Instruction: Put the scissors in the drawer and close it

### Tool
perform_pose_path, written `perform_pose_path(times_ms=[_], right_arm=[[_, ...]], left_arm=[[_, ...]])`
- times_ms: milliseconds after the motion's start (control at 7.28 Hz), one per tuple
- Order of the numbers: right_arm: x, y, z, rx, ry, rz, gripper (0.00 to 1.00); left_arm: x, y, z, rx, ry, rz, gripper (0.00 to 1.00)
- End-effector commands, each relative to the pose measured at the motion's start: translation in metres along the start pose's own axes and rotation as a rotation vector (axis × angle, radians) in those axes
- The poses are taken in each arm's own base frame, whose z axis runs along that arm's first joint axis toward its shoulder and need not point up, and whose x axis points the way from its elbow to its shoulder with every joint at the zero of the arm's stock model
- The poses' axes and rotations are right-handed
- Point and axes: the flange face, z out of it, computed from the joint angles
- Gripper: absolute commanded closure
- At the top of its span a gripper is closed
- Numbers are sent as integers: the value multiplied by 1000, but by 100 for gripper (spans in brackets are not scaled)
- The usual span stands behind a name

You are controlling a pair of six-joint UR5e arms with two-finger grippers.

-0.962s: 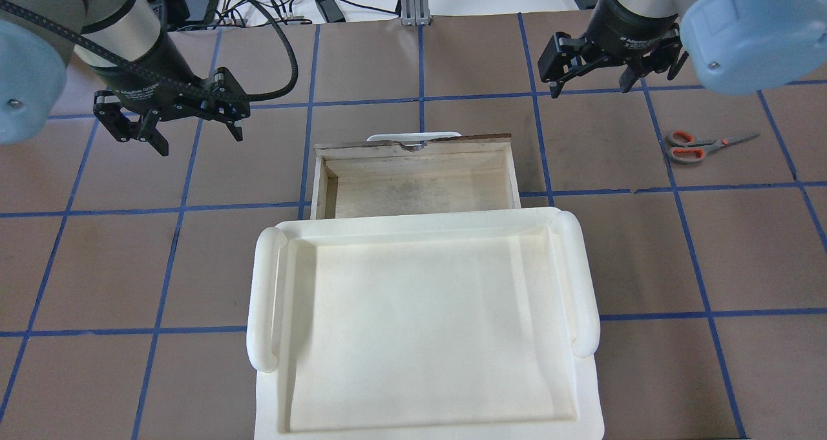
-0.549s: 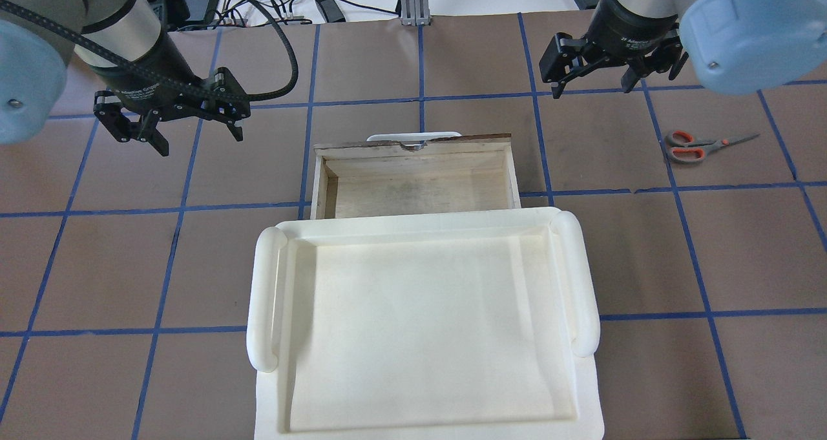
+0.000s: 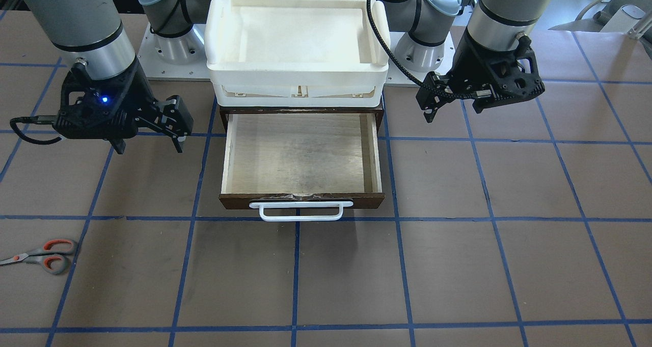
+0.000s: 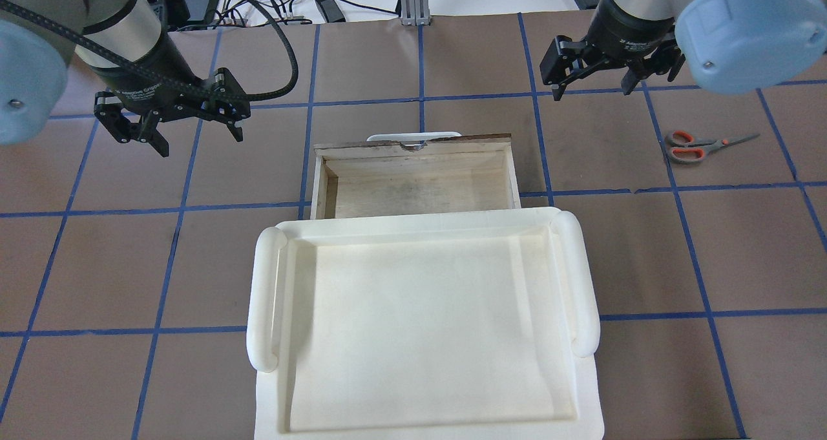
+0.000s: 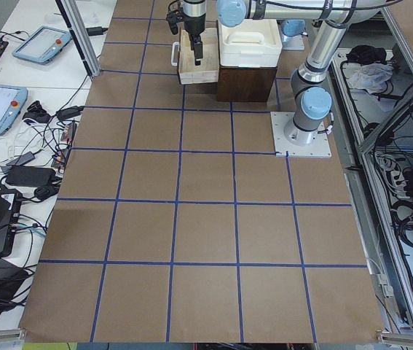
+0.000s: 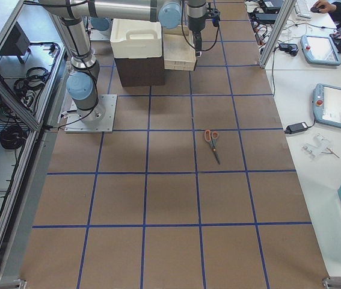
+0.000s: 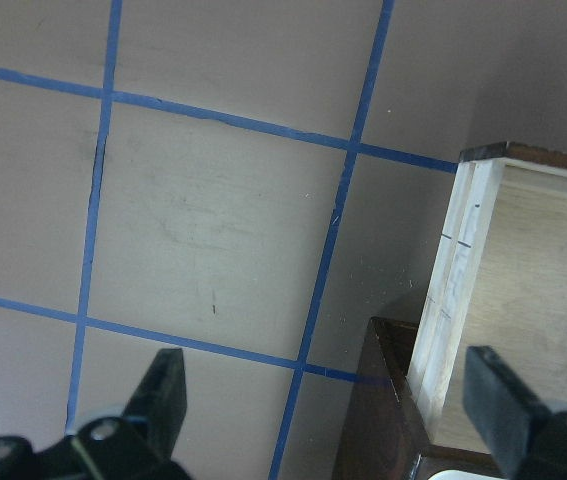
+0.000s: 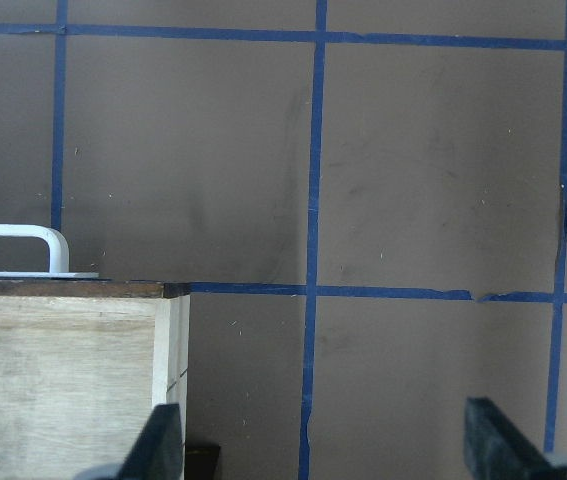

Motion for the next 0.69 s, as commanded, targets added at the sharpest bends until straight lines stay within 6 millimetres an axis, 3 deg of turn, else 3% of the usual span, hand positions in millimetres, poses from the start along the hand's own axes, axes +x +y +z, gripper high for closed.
perform_pose_path(times_ms=[0, 412, 549], right_arm=[[2, 0, 0, 0, 2, -11, 0], [9, -2, -9, 38, 64, -8, 0], [9, -6, 0, 30, 56, -4, 0]], left_arm=[[0, 0, 0, 2, 0, 0, 0], [0, 0, 0, 2, 0, 0, 0], [0, 0, 0, 0, 0, -2, 0]])
